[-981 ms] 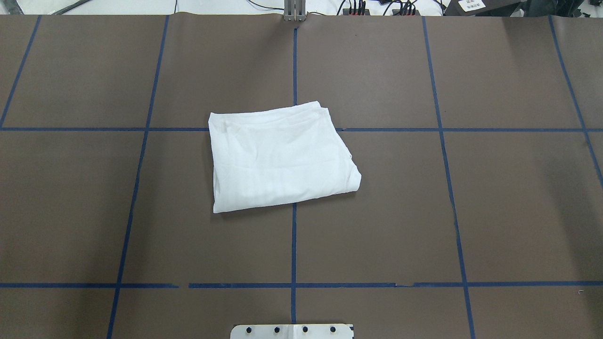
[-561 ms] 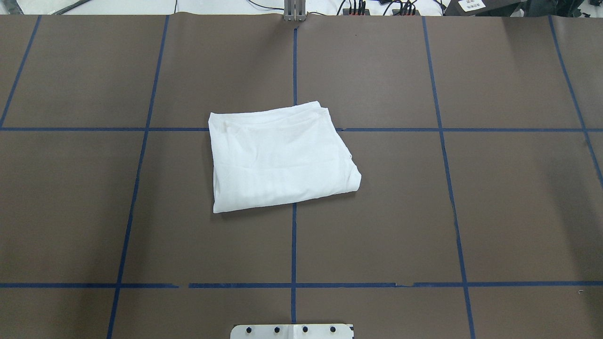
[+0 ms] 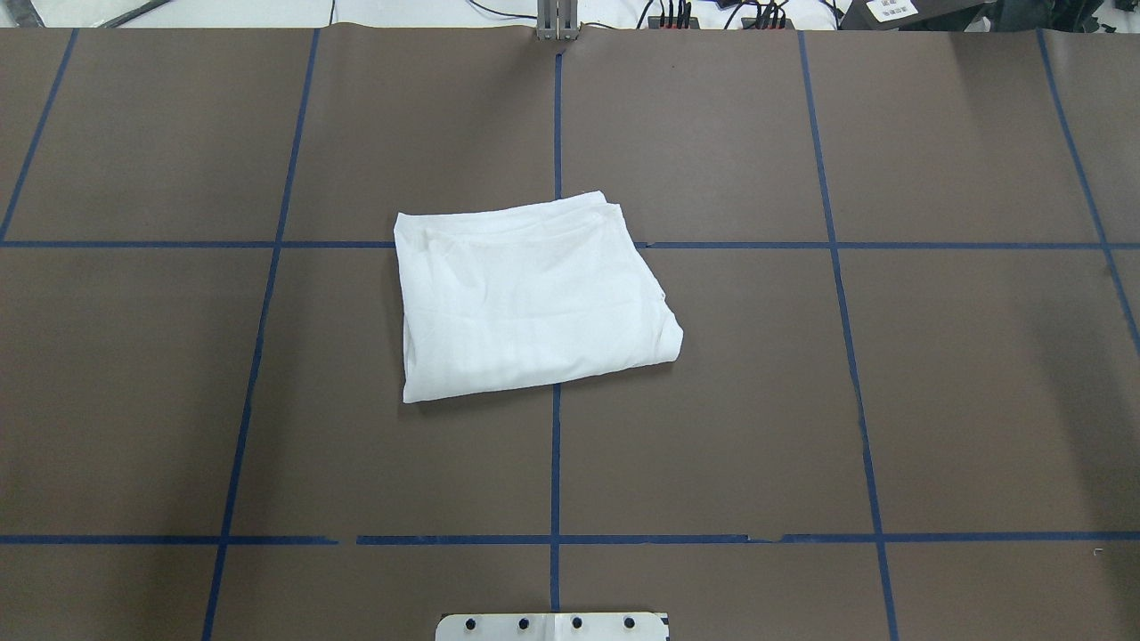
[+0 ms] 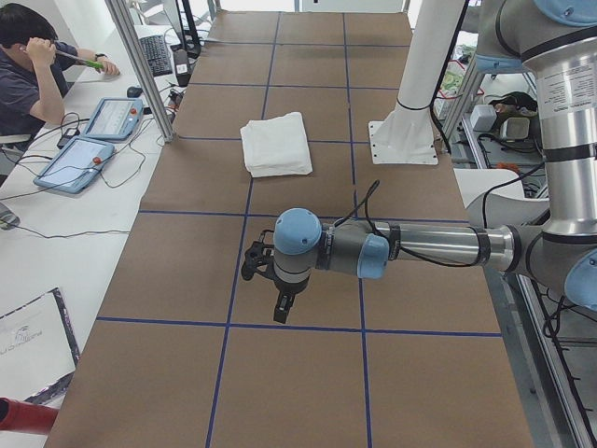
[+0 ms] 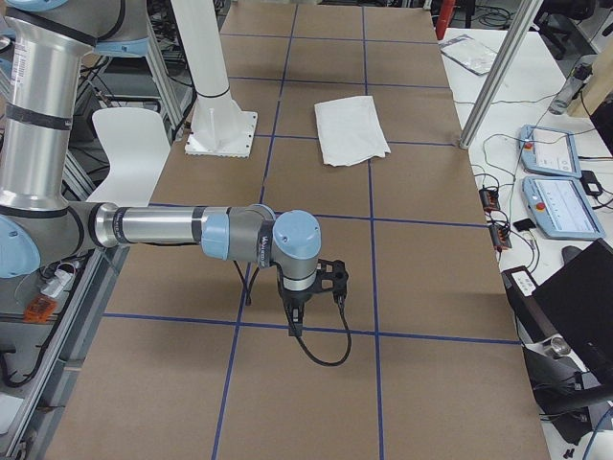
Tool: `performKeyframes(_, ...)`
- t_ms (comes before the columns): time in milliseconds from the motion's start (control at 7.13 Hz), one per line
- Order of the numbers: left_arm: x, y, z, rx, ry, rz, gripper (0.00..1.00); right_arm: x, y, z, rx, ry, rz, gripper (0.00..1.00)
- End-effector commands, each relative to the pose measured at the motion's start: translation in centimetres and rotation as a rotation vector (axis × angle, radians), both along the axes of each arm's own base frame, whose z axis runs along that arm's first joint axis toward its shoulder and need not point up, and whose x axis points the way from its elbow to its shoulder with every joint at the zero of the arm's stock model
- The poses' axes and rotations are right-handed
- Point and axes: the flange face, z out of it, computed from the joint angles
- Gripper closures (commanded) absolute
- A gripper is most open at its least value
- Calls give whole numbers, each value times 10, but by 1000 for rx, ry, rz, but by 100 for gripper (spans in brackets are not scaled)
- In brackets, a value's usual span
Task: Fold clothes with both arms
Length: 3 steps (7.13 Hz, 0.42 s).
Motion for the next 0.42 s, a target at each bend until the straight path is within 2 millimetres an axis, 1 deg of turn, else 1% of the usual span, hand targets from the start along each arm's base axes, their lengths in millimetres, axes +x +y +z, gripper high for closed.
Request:
performKeyframes(0,0,0,0,0,-2,-1,0,0,1,2,-6,-1,1,0)
performKeyframes(280,-1,-1,3,-1,-32,-4,0,0,1,2,-10,0,6,0)
